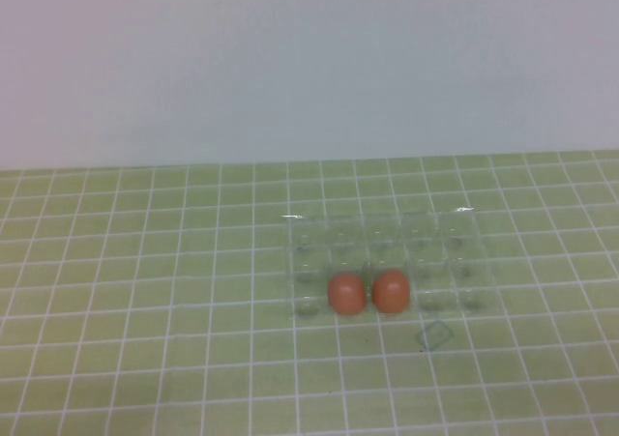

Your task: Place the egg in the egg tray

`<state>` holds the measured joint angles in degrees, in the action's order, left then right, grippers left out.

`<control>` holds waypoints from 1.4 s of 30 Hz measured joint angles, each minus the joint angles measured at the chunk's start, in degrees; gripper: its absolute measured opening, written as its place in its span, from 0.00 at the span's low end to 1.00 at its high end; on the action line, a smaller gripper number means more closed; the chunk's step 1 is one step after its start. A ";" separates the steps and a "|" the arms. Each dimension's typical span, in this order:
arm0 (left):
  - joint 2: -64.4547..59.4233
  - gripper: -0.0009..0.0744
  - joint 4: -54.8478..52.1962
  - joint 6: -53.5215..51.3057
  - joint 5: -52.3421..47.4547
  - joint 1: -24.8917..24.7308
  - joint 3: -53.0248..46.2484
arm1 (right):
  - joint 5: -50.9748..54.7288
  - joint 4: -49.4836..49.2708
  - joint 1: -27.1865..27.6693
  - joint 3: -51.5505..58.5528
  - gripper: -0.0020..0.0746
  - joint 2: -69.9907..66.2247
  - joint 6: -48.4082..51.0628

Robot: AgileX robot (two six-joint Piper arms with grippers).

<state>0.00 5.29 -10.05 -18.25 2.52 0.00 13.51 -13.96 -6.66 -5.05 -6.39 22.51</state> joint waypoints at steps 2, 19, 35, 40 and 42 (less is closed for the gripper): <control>0.00 0.01 0.00 0.00 0.00 0.00 0.00 | 0.76 -1.46 0.76 2.46 0.02 1.22 0.00; 0.00 0.01 0.00 0.00 0.00 0.00 0.00 | 8.71 -1.57 4.67 6.63 0.02 6.89 -0.17; 0.00 0.01 0.00 0.00 0.00 0.00 0.00 | 8.98 -0.75 4.67 6.63 0.02 6.89 -0.39; 0.00 0.01 0.00 0.00 0.00 0.00 0.00 | 8.65 3.80 4.67 6.63 0.02 6.89 -8.90; 0.00 0.01 0.00 0.00 0.00 0.00 0.00 | 8.65 4.71 4.67 6.63 0.02 6.89 -11.45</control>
<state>0.00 5.29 -10.05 -18.25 2.52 0.00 22.16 -9.25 -2.00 1.58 0.50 11.05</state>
